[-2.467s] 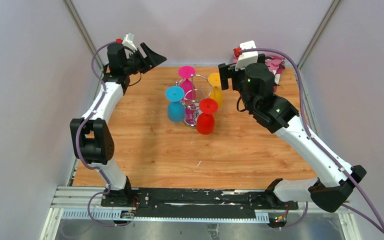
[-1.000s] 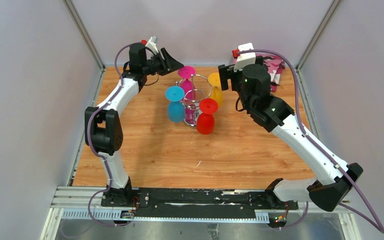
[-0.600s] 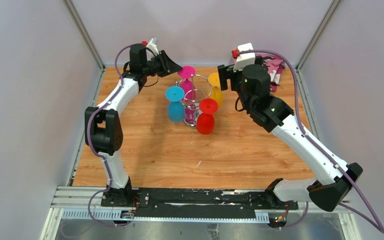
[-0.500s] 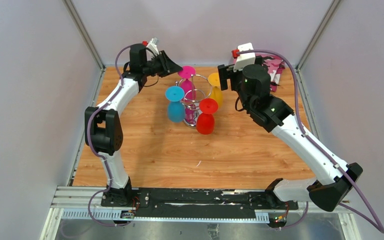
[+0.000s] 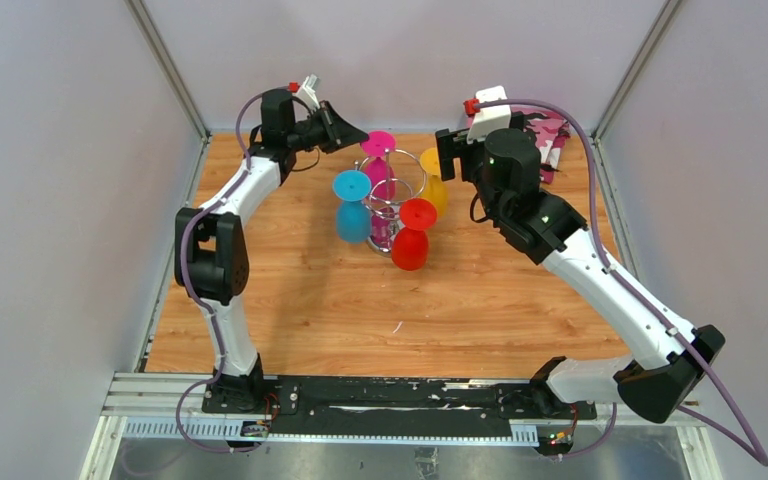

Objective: Take the wine glass off the wine glass rack

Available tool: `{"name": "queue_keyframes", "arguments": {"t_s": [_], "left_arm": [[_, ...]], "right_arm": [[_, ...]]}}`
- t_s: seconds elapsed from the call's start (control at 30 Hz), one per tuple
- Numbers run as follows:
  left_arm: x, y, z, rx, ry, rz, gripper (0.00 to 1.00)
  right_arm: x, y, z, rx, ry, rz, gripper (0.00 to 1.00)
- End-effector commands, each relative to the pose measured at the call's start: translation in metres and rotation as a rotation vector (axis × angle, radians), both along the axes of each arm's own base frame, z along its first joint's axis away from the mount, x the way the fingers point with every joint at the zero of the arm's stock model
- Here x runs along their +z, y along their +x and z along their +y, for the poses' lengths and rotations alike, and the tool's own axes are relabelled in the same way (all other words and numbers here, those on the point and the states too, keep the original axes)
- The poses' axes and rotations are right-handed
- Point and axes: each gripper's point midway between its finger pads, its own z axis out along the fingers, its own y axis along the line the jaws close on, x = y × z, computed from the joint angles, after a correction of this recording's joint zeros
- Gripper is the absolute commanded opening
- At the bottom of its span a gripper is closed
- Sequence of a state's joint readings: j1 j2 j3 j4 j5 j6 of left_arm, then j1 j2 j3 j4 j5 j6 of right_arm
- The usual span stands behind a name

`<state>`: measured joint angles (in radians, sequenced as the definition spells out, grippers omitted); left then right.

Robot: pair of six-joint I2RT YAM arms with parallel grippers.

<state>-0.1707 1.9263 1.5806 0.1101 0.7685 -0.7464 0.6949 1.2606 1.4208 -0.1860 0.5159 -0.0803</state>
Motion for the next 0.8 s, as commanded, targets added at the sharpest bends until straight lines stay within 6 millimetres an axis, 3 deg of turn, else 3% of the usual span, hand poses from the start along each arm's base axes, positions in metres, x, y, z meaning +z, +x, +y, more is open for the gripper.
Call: {"name": "queue_keyframes", "arguments": {"t_s": [0.0,0.23,0.77], "left_arm": [[-0.01,0.0,-0.002,-0.051,-0.018,0.023,0.0],[-0.006,0.007,0.01,-0.052,-0.082,0.034,0.0],[0.015,0.013,0.013,-0.085,-0.183,0.034,0.01]], "right_arm": [[-0.003,0.005,0.002,0.004,0.025,0.003,0.92],[-0.011,0.01,0.011,0.028,0.026,0.025,0.92],[-0.023,0.014,0.02,0.05,0.018,0.05,0.91]]}}
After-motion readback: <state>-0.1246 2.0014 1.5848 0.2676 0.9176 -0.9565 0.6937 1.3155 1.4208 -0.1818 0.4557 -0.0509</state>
